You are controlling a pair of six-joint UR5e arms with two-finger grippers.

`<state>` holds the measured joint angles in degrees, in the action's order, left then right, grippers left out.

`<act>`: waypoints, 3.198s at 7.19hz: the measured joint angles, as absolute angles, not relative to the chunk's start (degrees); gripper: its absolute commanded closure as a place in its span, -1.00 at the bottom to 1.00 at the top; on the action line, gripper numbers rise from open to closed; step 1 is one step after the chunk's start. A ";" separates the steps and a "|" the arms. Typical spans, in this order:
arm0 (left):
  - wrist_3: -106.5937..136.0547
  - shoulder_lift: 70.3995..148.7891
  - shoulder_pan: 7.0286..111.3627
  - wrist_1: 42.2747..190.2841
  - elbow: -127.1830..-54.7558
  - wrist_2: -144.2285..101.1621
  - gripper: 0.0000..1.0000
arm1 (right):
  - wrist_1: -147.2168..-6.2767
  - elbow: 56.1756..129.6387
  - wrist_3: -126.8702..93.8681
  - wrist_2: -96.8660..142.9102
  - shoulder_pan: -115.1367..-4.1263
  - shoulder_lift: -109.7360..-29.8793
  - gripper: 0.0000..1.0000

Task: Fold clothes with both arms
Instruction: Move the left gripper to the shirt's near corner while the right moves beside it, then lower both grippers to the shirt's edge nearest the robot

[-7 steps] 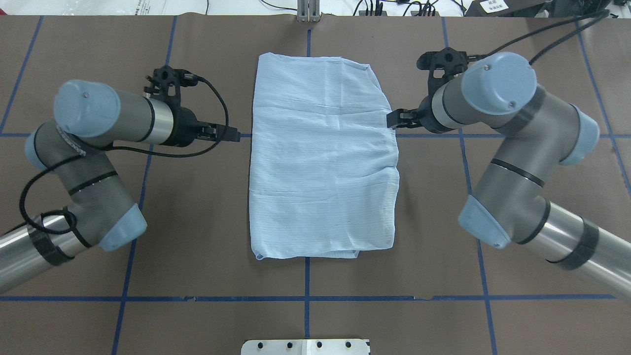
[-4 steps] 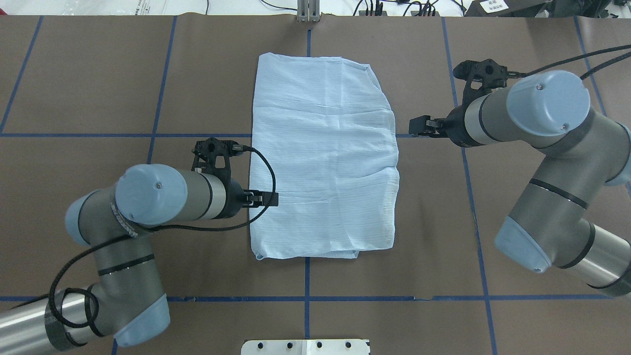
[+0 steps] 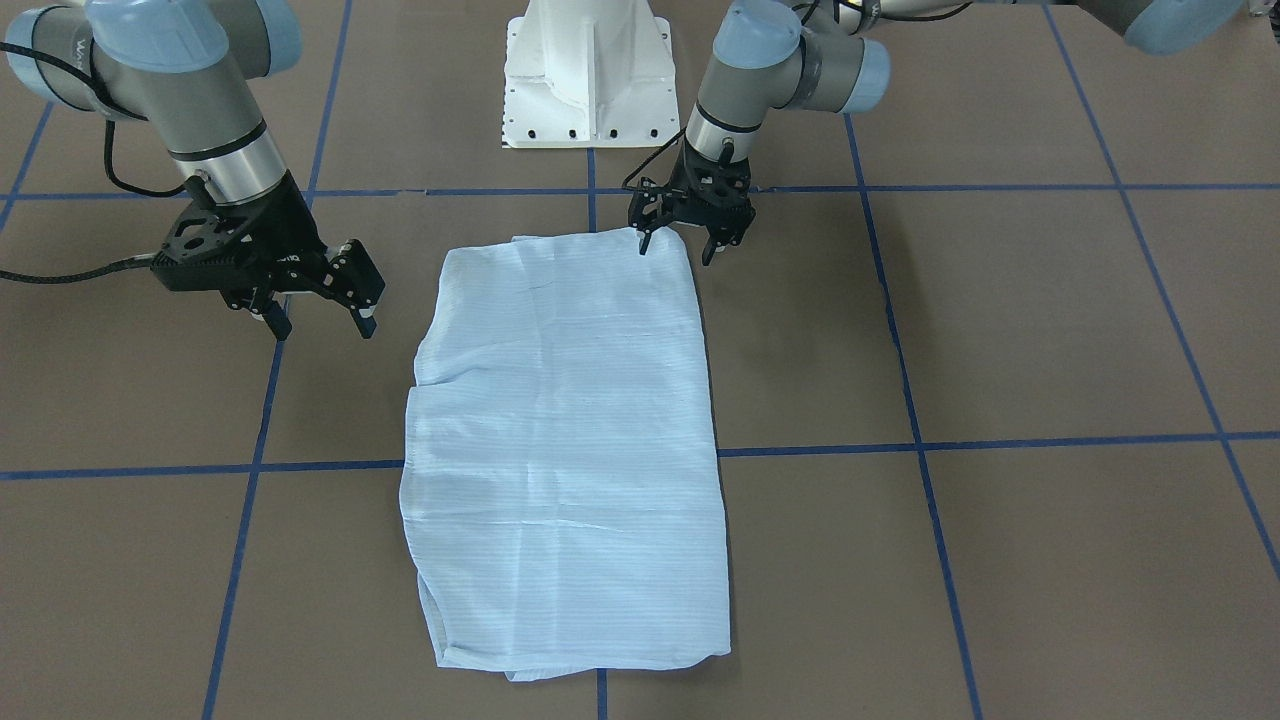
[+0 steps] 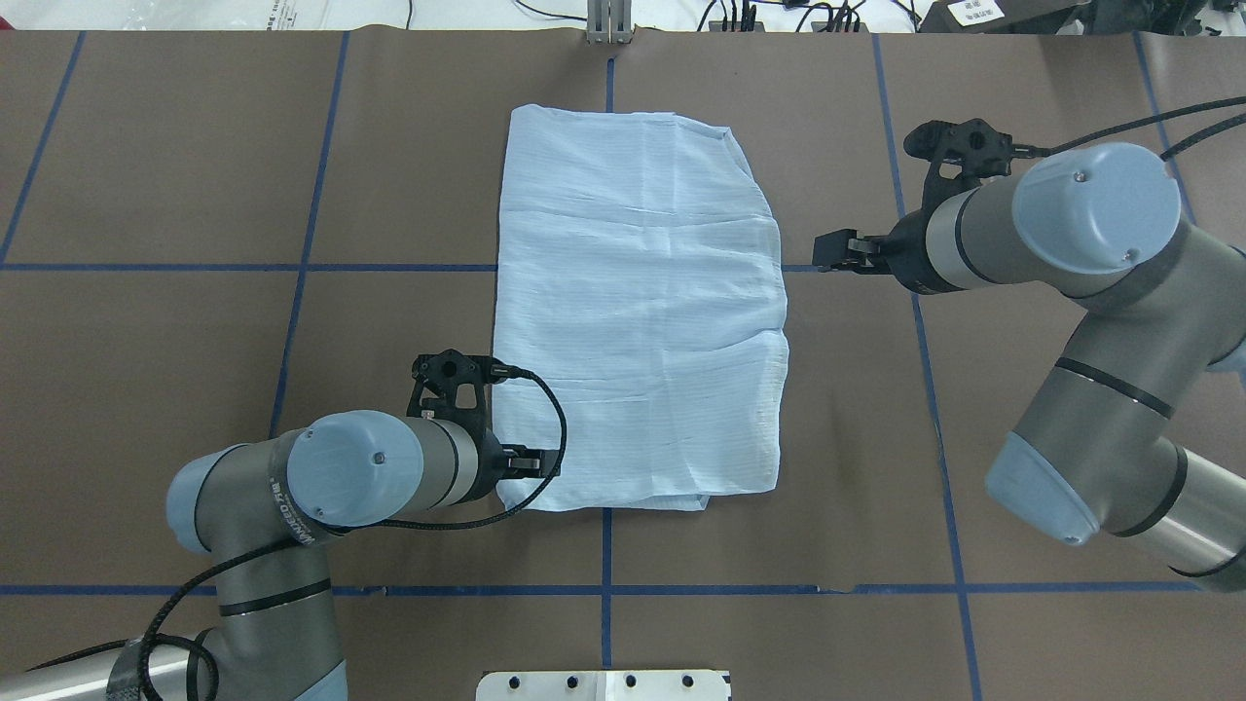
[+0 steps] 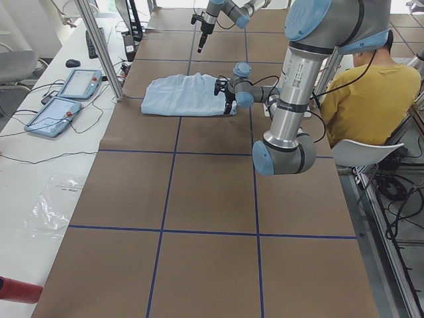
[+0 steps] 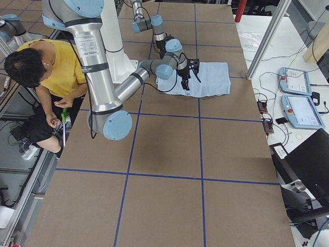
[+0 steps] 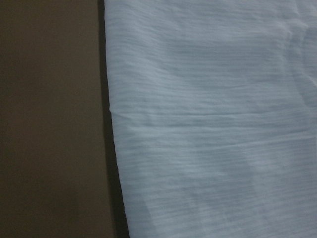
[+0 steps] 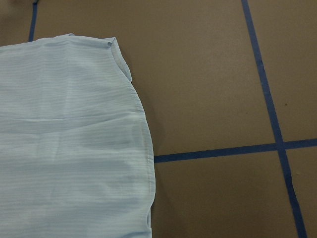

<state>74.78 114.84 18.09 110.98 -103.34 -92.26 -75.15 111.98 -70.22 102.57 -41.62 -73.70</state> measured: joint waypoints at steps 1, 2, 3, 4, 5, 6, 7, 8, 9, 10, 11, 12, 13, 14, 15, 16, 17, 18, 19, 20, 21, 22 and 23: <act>74.79 114.71 17.76 110.89 -103.27 -92.17 0.69 | -75.15 111.97 -70.22 102.57 -41.59 -73.60 -1.00; 74.79 114.62 17.54 110.82 -103.23 -92.04 1.00 | -75.16 111.93 -70.22 102.55 -41.55 -73.53 -1.00; 74.79 114.57 17.50 110.69 -103.28 -91.80 1.00 | -75.20 111.93 -70.25 102.45 -41.46 -73.50 -1.00; 74.75 114.54 17.67 110.52 -103.55 -91.55 1.00 | -75.24 112.02 -70.51 102.26 -41.17 -73.46 -0.98; 74.62 114.53 18.02 110.44 -103.92 -91.40 1.00 | -75.31 112.24 -72.23 101.66 -40.13 -73.30 -0.97; 74.59 114.53 18.26 110.43 -104.10 -91.35 1.00 | -75.52 112.90 -76.75 100.51 -38.14 -73.10 -0.96; 74.60 114.52 18.38 110.46 -104.16 -91.30 1.00 | -75.84 113.79 -84.09 98.79 -35.17 -73.03 -0.89; 74.63 114.52 18.42 110.47 -104.20 -91.19 1.00 | -76.11 114.32 -91.92 96.14 -31.39 -73.03 -0.71; 74.67 114.52 18.44 110.47 -104.22 -90.96 1.00 | -77.41 114.50 -100.46 92.65 -26.78 -72.77 -0.66; 74.70 114.52 18.44 110.50 -104.23 -90.70 1.00 | -80.40 114.48 -109.09 90.16 -22.65 -71.81 -0.69; 74.70 114.52 18.43 110.53 -104.26 -90.59 1.00 | -84.36 113.97 -115.95 88.38 -19.30 -69.72 -0.79; 74.71 114.52 18.43 110.55 -104.40 -90.55 1.00 | -88.78 112.78 -120.54 86.59 -16.82 -66.57 -0.82; 74.71 114.52 18.44 110.56 -104.58 -90.53 1.00 | -91.85 111.60 -123.75 85.56 -15.21 -64.09 -0.85; 74.71 114.52 18.45 110.56 -104.74 -90.53 1.00 | -93.28 110.15 -126.50 84.81 -13.89 -62.72 -0.85; 74.71 114.52 18.46 110.57 -104.90 -90.53 1.00 | -93.79 108.59 -127.92 84.15 -12.92 -61.75 -0.85; 74.71 114.52 18.45 110.57 -105.03 -90.53 1.00 | -93.94 106.97 -129.03 83.72 -12.28 -60.63 -0.85; 74.71 114.52 18.46 110.57 -105.13 -90.53 1.00 | -93.96 104.98 -130.03 83.40 -11.96 -59.16 -0.83; 74.71 114.52 18.49 110.57 -105.23 -90.53 1.00 | -93.94 103.42 -130.51 82.97 -11.84 -57.85 -0.78; 74.71 114.52 18.51 110.57 -105.26 -90.53 1.00 | -93.88 102.47 -130.67 82.38 -11.83 -57.06 -0.75; 74.71 114.52 18.53 110.57 -105.35 -90.53 1.00 | -93.84 101.83 -130.71 81.82 -11.84 -56.65 -0.65; 74.71 114.50 18.54 110.57 -105.47 -90.53 1.00 | -93.83 101.47 -130.75 81.52 -11.88 -56.50 -0.42; 74.71 114.46 18.54 110.57 -105.51 -90.53 1.00 | -93.80 101.25 -130.79 81.32 -11.92 -56.43 -0.17; 74.71 114.45 18.54 110.57 -105.57 -90.53 1.00 | -93.79 100.97 -131.12 81.11 -11.93 -56.35 -0.13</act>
